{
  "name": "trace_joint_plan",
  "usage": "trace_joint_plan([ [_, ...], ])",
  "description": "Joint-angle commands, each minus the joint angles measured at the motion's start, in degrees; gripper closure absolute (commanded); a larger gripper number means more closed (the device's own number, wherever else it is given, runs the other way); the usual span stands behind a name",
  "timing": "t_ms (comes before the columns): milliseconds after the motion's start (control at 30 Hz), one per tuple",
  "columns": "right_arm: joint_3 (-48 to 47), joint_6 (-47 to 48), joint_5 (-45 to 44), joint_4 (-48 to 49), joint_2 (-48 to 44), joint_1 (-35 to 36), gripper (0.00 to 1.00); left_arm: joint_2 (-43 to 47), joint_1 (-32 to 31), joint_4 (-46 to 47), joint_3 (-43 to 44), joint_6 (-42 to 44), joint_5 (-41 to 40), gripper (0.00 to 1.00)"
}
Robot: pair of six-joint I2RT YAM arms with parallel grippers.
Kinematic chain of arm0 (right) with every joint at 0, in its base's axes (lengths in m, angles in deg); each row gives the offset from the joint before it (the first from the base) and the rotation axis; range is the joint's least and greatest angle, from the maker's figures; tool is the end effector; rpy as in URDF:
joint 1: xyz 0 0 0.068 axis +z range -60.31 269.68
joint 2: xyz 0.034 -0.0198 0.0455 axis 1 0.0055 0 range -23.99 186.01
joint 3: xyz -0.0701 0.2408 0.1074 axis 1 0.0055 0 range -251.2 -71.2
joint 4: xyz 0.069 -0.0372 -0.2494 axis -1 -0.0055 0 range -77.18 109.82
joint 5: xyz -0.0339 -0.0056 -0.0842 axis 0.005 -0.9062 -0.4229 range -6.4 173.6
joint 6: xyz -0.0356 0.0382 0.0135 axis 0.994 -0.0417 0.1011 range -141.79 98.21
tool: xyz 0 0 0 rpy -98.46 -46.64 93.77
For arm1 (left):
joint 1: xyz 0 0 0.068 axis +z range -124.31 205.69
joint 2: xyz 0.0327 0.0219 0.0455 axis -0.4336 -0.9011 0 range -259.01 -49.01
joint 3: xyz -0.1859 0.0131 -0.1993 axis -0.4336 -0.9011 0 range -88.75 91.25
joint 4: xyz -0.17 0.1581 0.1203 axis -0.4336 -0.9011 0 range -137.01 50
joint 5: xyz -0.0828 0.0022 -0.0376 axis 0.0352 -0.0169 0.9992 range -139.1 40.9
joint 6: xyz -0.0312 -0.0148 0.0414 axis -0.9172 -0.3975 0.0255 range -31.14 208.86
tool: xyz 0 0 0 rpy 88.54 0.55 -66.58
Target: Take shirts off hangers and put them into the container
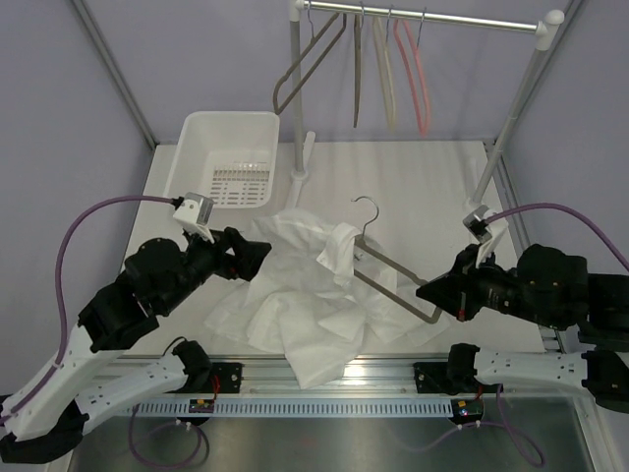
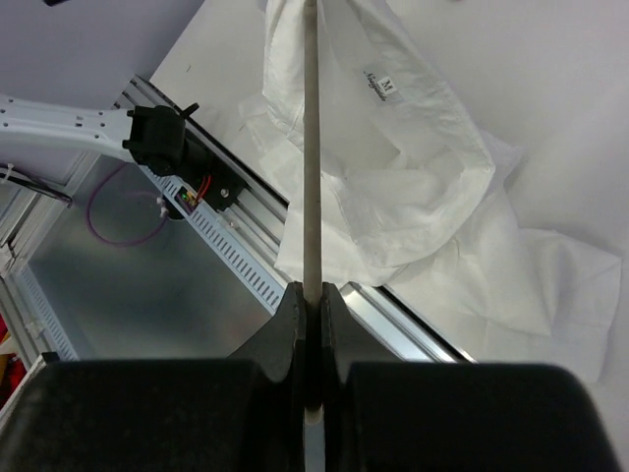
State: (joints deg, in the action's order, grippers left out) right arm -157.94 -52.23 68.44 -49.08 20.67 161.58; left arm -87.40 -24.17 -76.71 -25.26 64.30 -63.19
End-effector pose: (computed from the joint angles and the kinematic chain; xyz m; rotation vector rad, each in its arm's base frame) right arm 0.0308 0.0642 0.4589 -0.5892 2.0473 0.8397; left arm 0.0812 -0.0830 0.4139 0.2193 1.8111 -0.7167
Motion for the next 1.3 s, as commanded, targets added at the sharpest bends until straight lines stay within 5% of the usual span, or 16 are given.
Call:
trace_joint_plan([
  [0, -3.7, -0.33, -0.05, -2.11, -0.81, 0.61, 1.0, 0.51, -0.06, -1.54, -5.03, -1.29, -3.32, 0.15],
  [233, -6.16, -0.41, 3.11, -3.6, -2.04, 0.52, 1.0, 1.21, 0.03, 7.08, -11.54, 3.63, -2.69, 0.01],
  [500, -9.5, -0.41, 6.19, -5.71, -3.36, 0.52, 1.0, -4.32, 0.12, 10.77, -13.03, 7.24, -6.22, 0.01],
  [733, -12.48, -0.5, 7.24, -6.77, -3.36, 0.52, 1.0, -7.66, 1.87, 17.46, -16.72, 8.03, -0.86, 0.03],
  [800, -13.19, -0.59, 7.34, -7.03, -3.44, 0.52, 1.0, -9.32, 2.4, 17.37, -16.73, 7.42, -1.38, 0.21],
  [833, -13.89, -0.68, 7.16, -7.21, -3.53, 0.52, 1.0, -9.77, 3.19, 16.76, -16.38, 6.72, -3.38, 0.73],
  [867, -14.33, -0.76, 6.81, -7.99, -3.44, 0.52, 1.0, -10.03, 3.63, 16.24, -15.5, 4.97, -5.32, 1.0],
  [1100, -18.46, -5.24, 0.32, -18.53, -1.69, 0.52, 1.0, -11.18, 4.87, -1.32, 3.87, -3.4, -38.68, 1.0],
  [1267, -21.71, -8.23, -5.41, -24.7, -1.42, 0.52, 1.0, -14.87, 4.87, -3.99, 17.8, 3.97, -45.85, 1.0],
])
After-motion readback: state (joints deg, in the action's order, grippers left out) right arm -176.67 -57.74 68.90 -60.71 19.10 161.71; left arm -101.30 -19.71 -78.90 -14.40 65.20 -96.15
